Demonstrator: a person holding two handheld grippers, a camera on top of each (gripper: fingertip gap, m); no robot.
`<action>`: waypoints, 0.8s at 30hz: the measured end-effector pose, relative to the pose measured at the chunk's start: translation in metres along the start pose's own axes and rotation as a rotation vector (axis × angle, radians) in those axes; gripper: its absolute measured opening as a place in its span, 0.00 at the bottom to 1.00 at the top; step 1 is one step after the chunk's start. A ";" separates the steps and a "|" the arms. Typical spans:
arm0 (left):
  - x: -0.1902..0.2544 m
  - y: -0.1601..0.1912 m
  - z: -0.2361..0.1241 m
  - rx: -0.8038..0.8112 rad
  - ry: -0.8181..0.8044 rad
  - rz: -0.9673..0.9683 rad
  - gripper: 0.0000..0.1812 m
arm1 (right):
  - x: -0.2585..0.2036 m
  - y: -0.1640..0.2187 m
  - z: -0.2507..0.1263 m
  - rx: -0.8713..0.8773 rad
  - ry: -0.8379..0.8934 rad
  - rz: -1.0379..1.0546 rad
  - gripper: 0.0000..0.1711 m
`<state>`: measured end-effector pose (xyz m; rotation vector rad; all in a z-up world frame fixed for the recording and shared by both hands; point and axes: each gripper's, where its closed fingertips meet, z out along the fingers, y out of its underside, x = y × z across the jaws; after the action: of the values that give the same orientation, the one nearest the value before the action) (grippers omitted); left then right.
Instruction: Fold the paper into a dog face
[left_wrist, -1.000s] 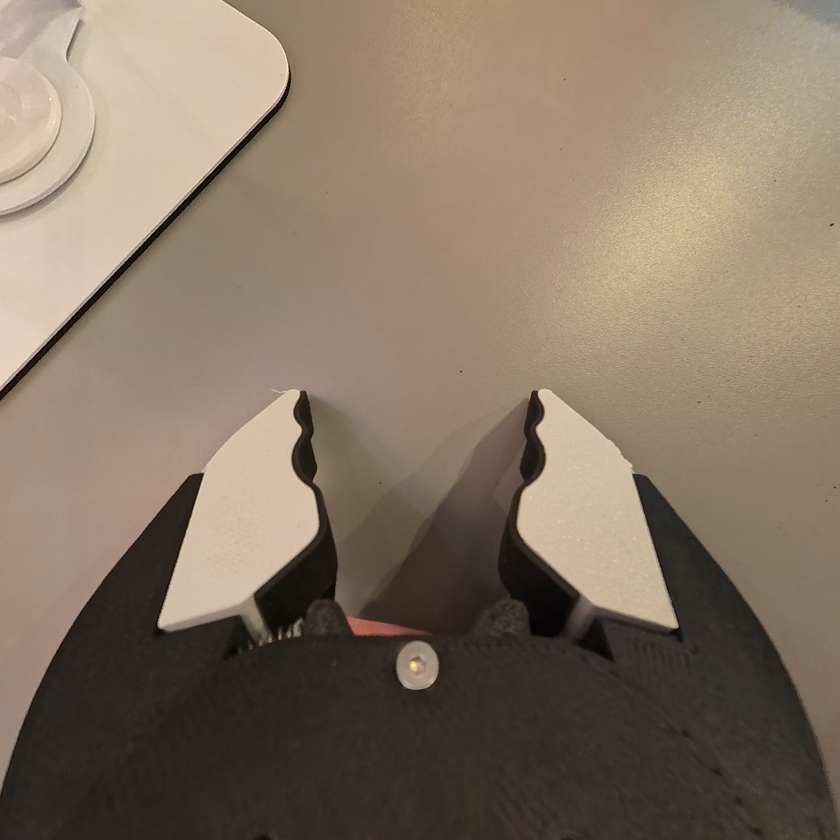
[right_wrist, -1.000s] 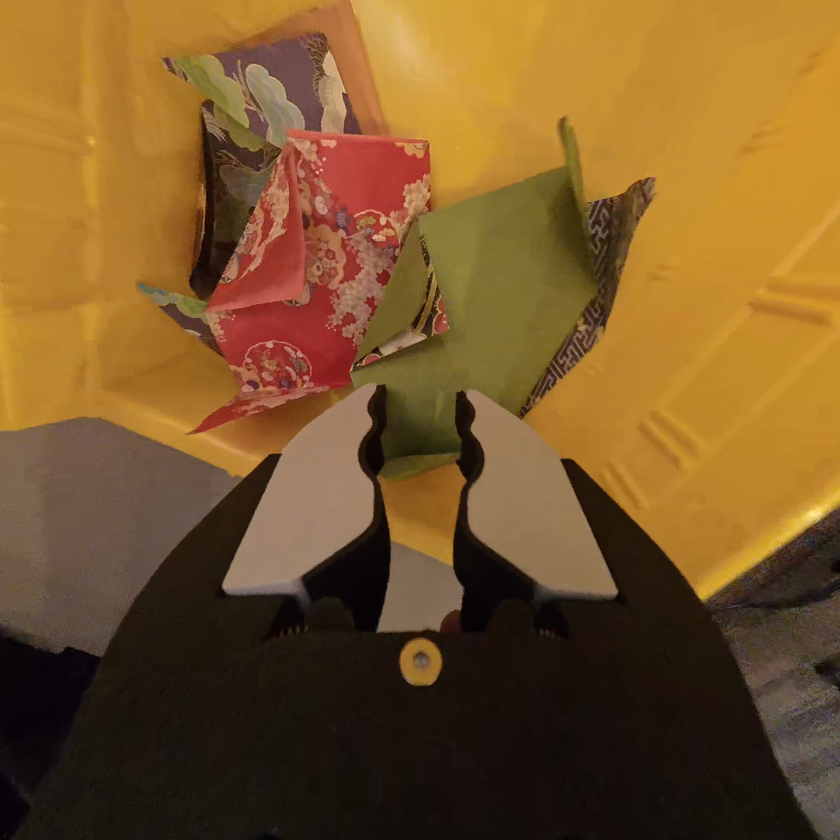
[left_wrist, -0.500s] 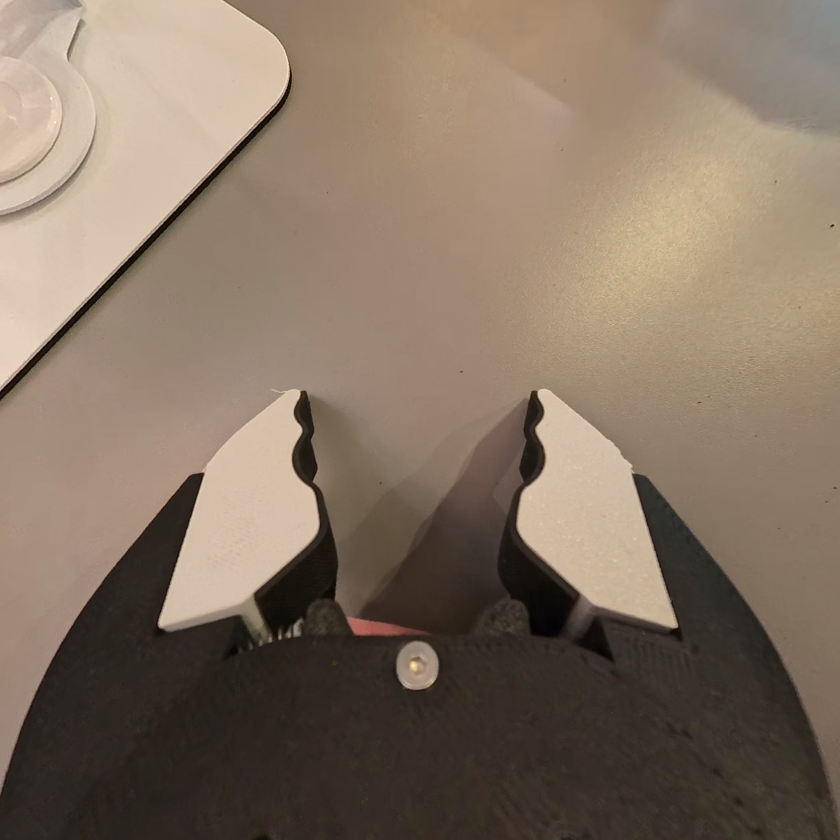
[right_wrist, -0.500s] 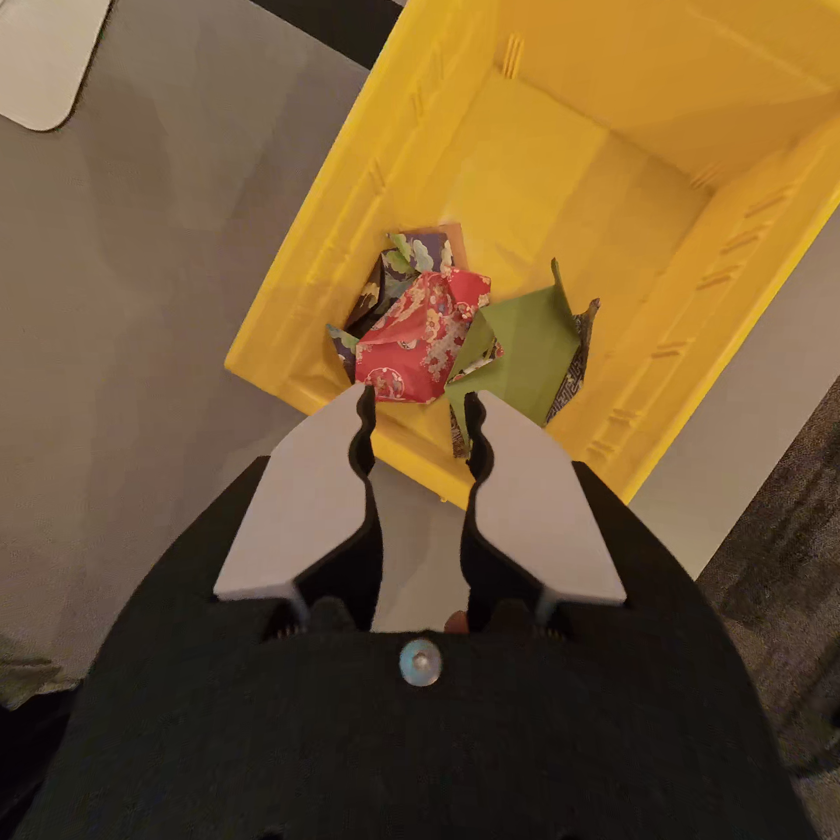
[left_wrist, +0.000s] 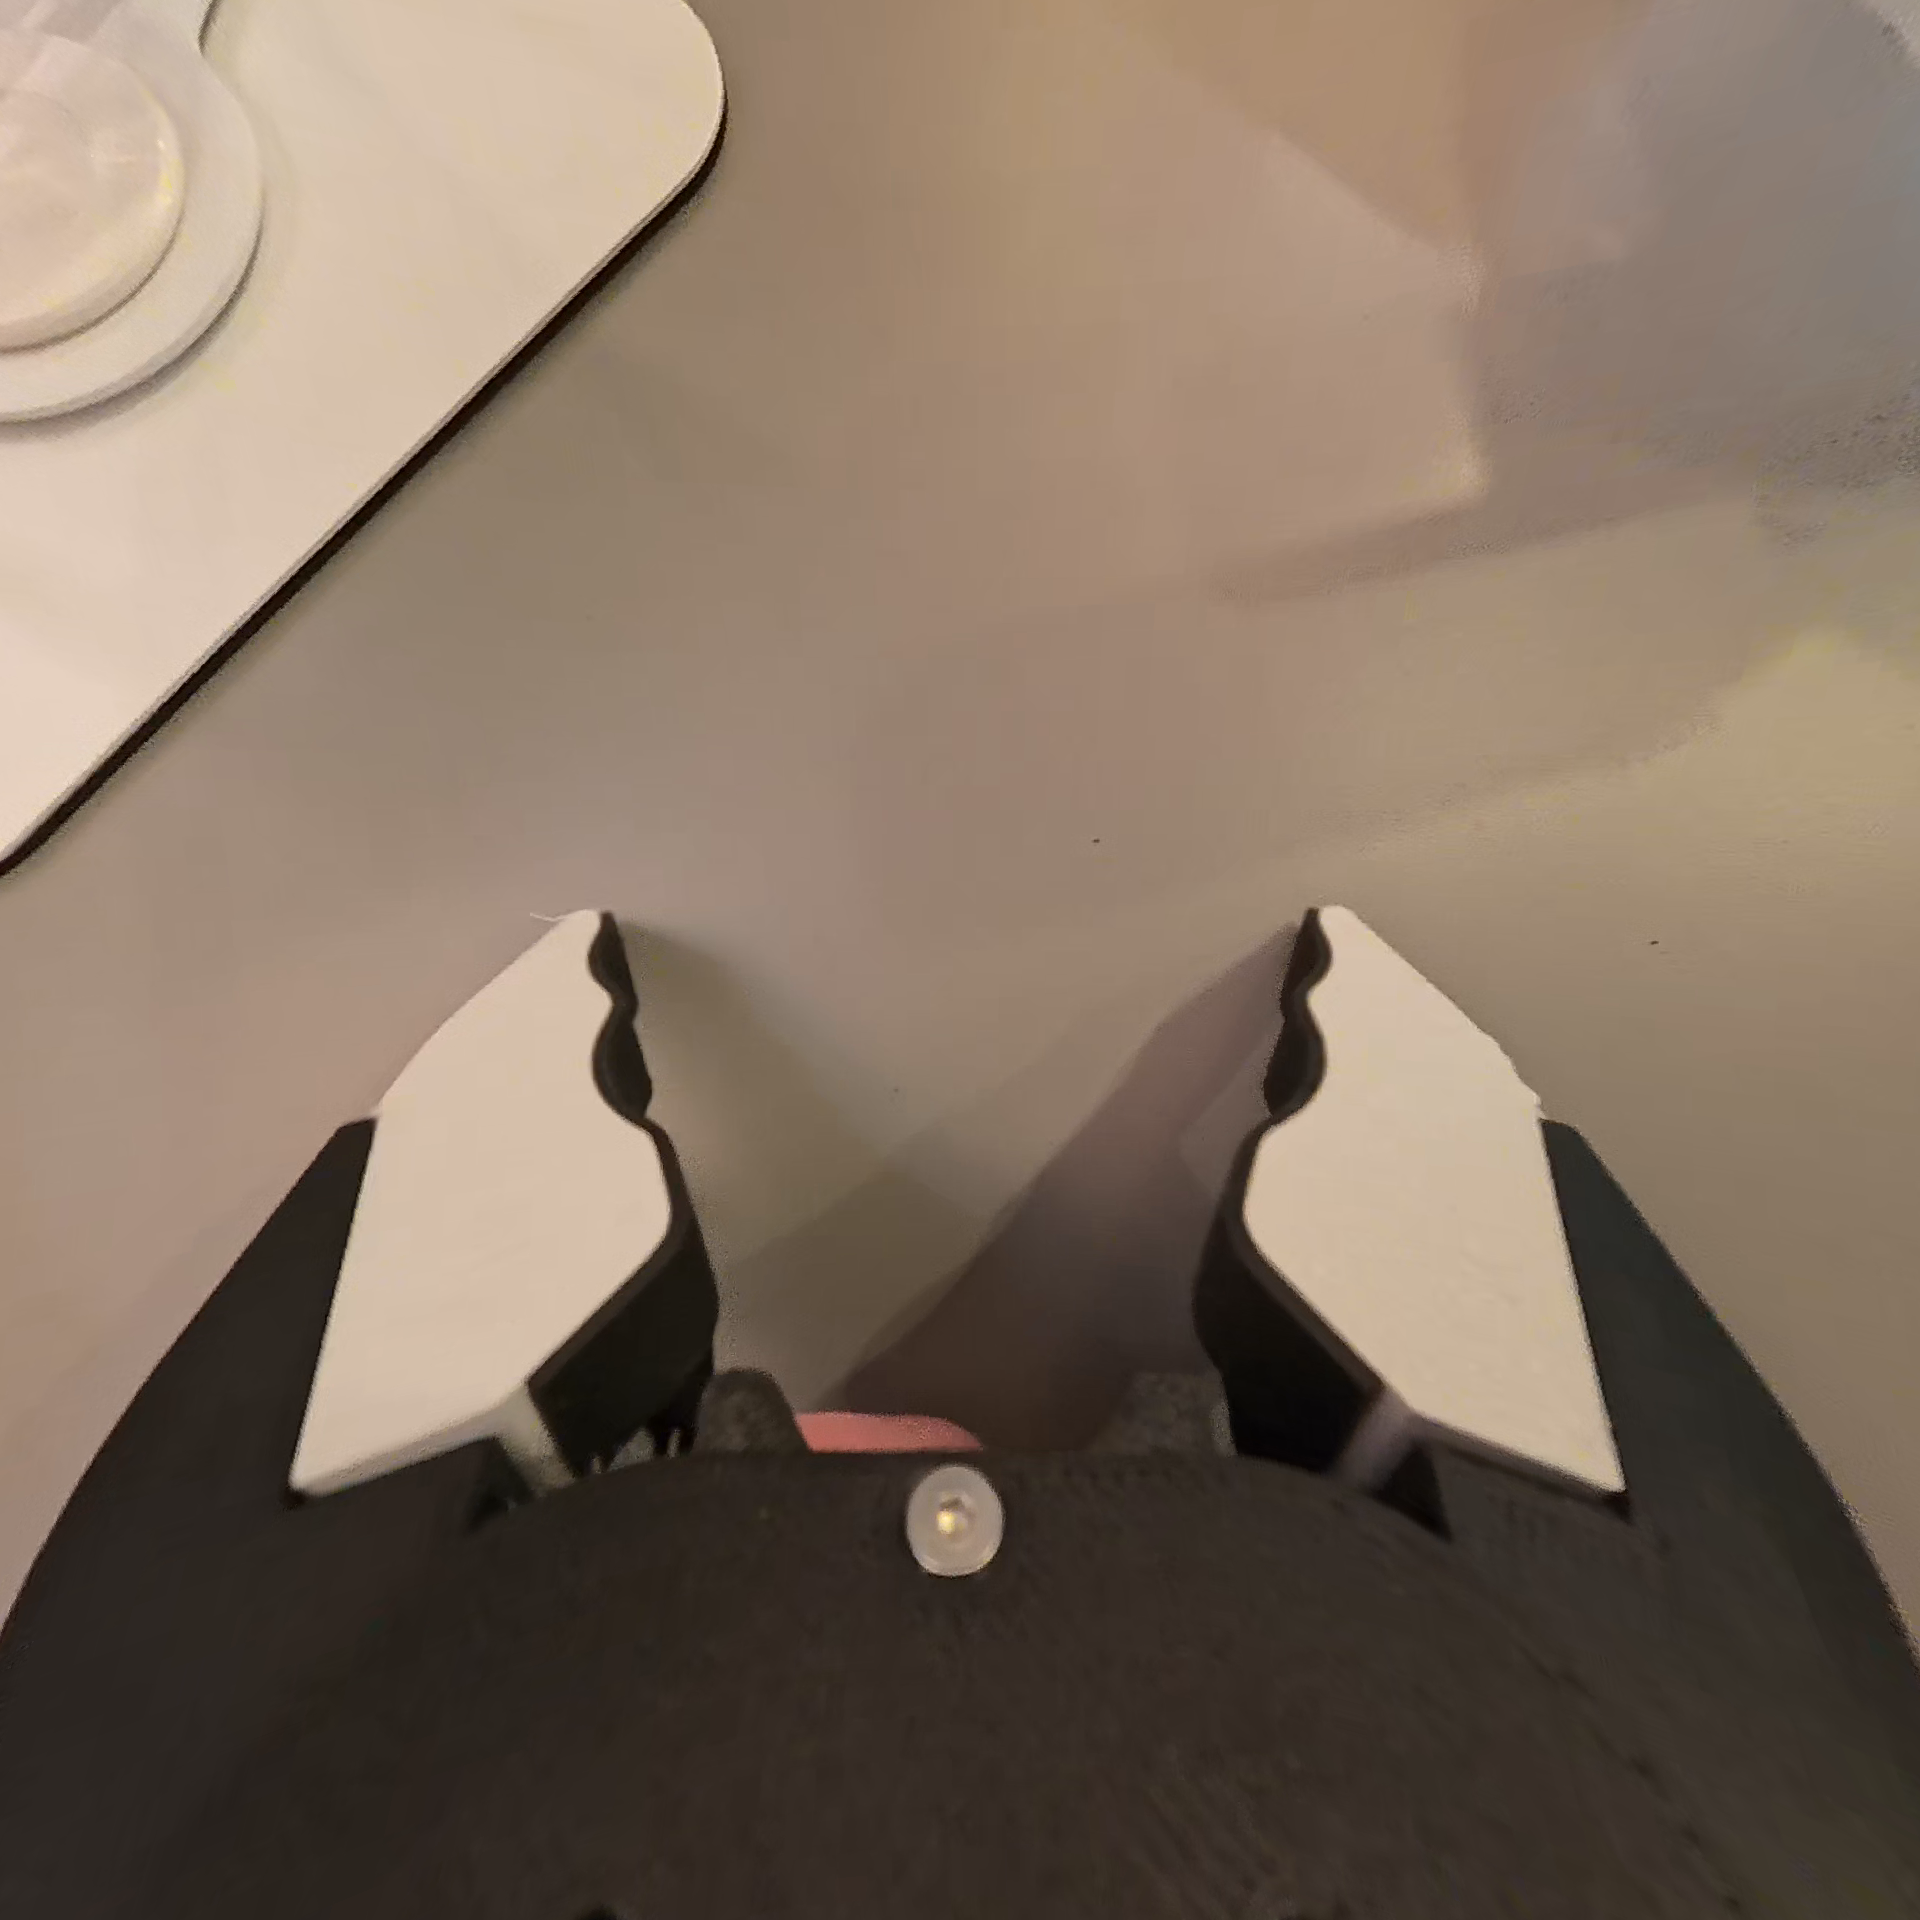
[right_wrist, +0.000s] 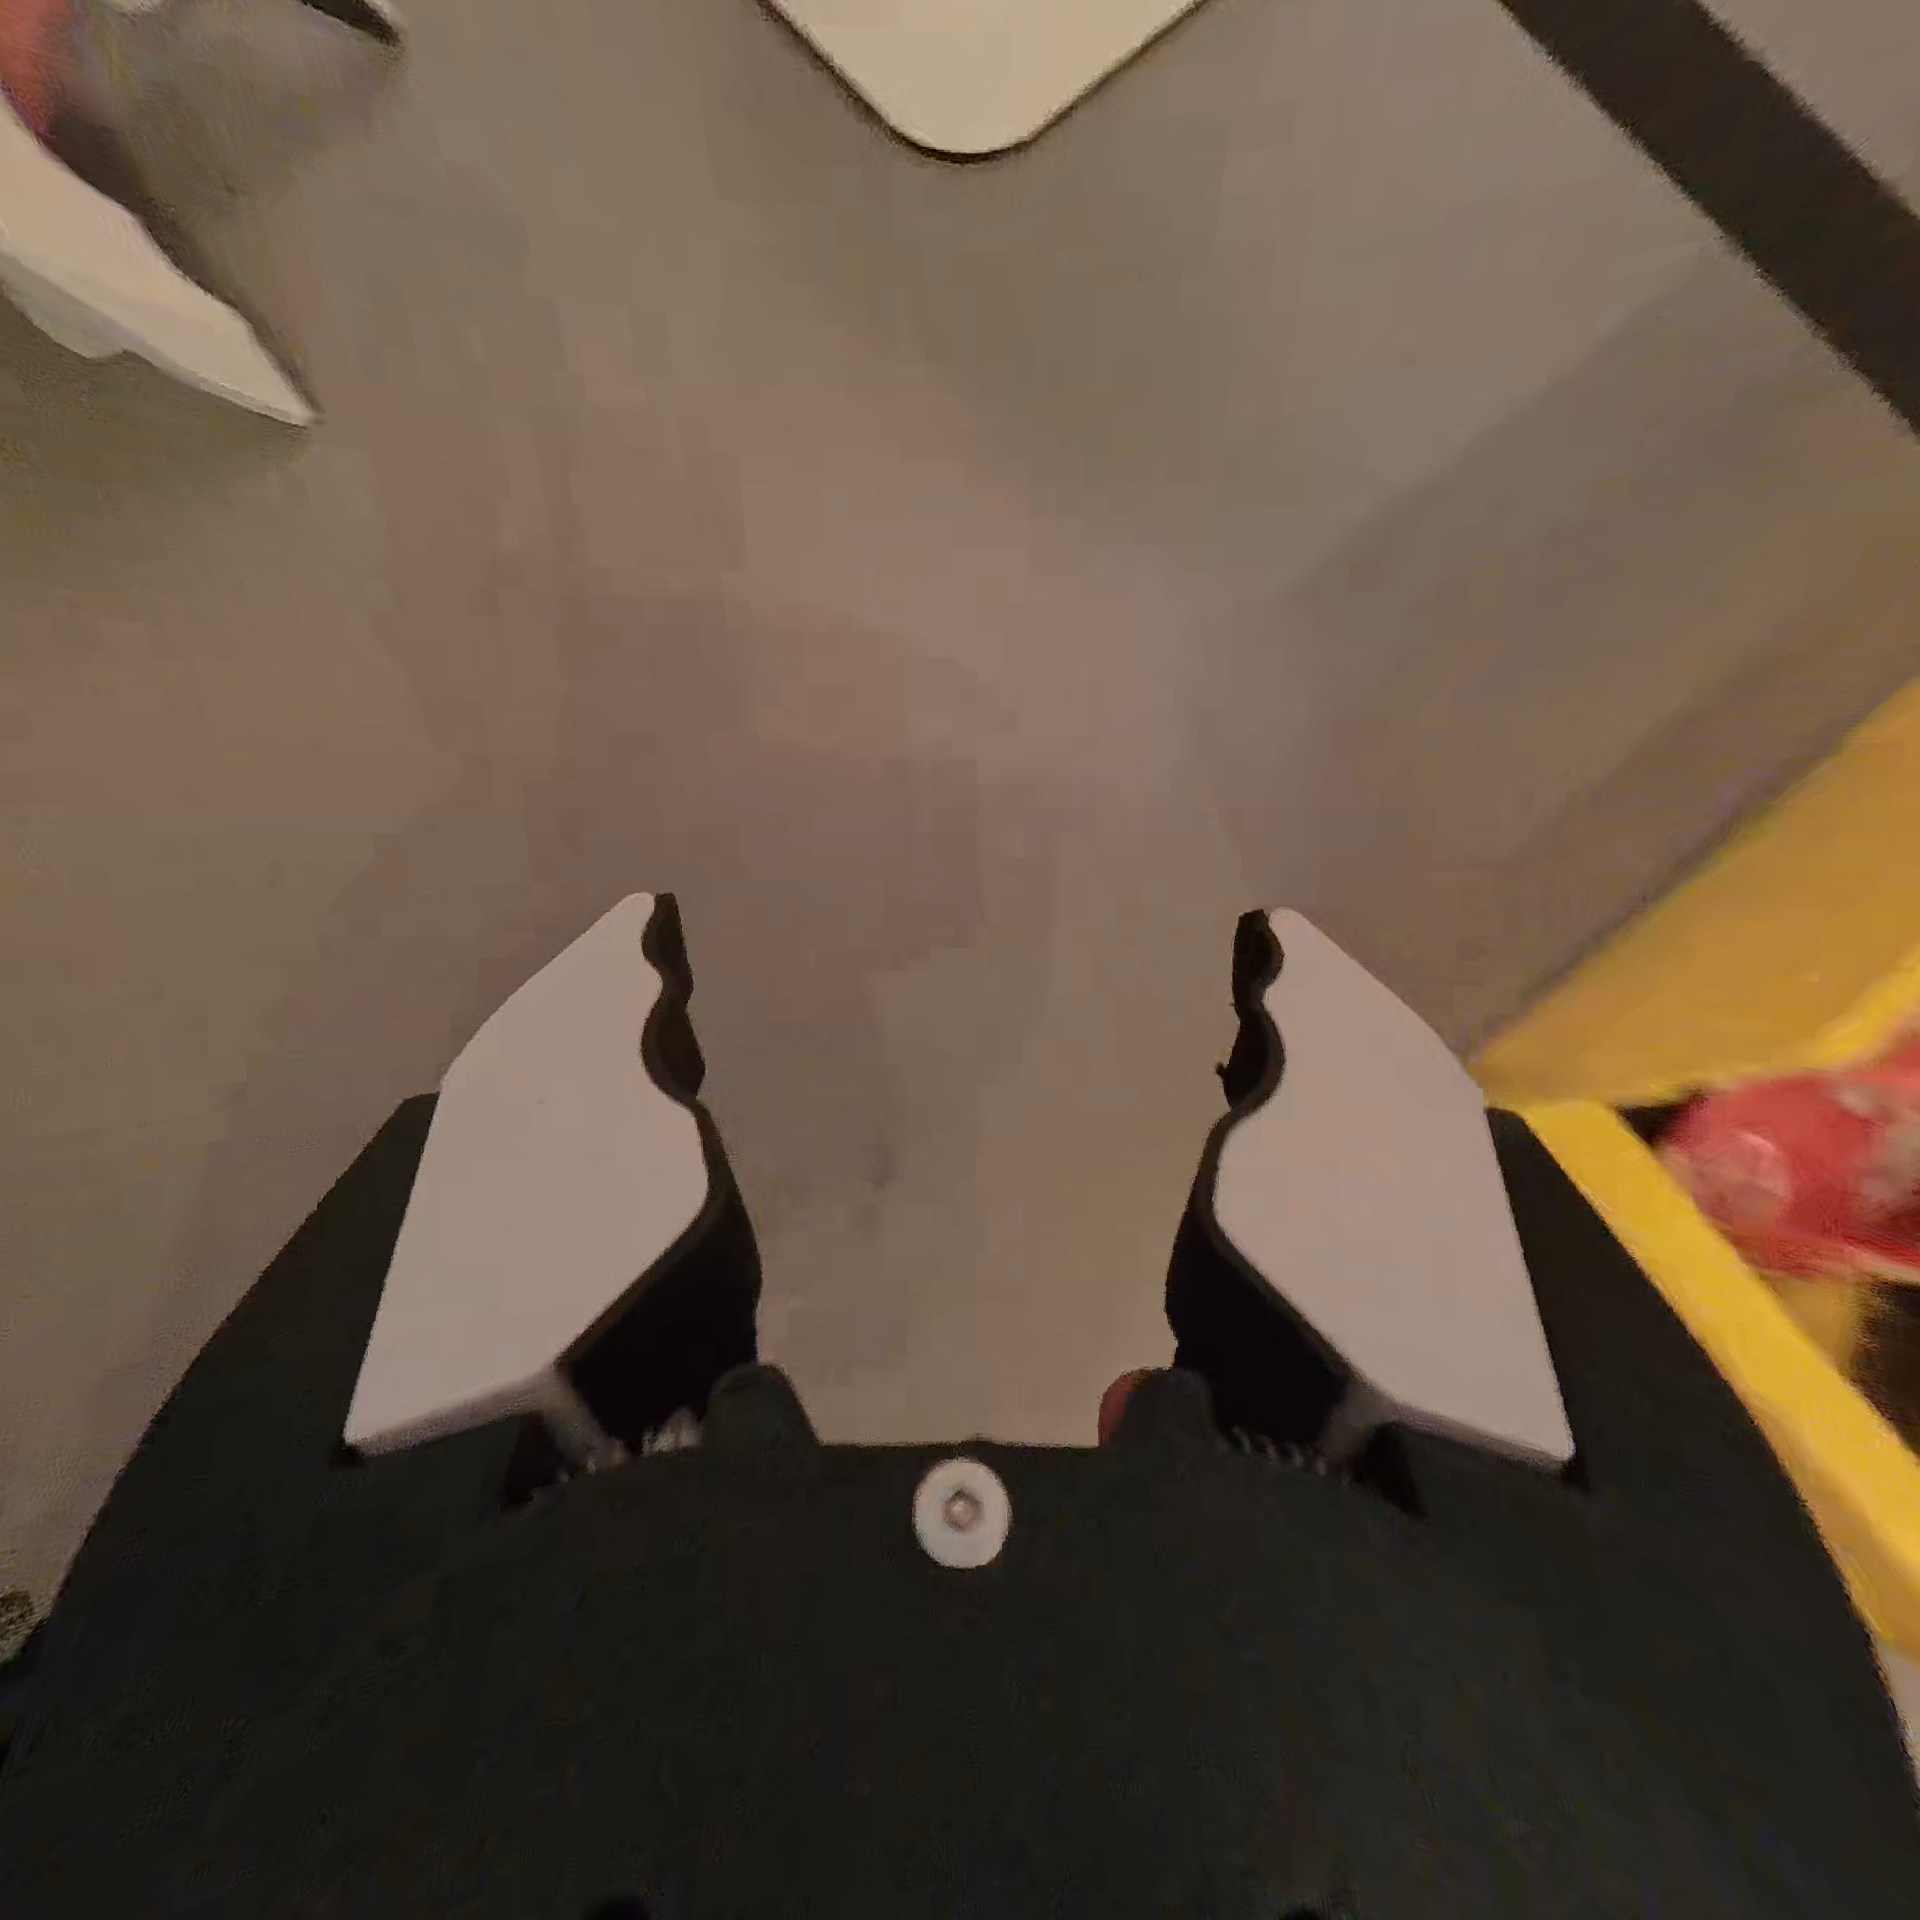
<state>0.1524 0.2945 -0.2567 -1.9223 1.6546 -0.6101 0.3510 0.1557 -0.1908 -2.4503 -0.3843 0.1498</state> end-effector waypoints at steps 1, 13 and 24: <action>0.000 0.000 0.000 -0.002 0.000 0.000 0.65 | -0.014 0.000 0.013 -0.004 -0.032 -0.004 0.61; 0.007 0.013 -0.007 -0.030 -0.027 -0.037 0.73 | -0.074 -0.014 0.097 -0.026 -0.094 -0.132 0.73; 0.003 0.015 -0.008 -0.042 -0.083 -0.085 0.76 | -0.071 -0.026 0.107 0.061 0.025 -0.066 0.80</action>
<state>0.1362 0.2890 -0.2601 -2.0284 1.5524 -0.5250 0.2560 0.2157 -0.2579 -2.3739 -0.4429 0.1005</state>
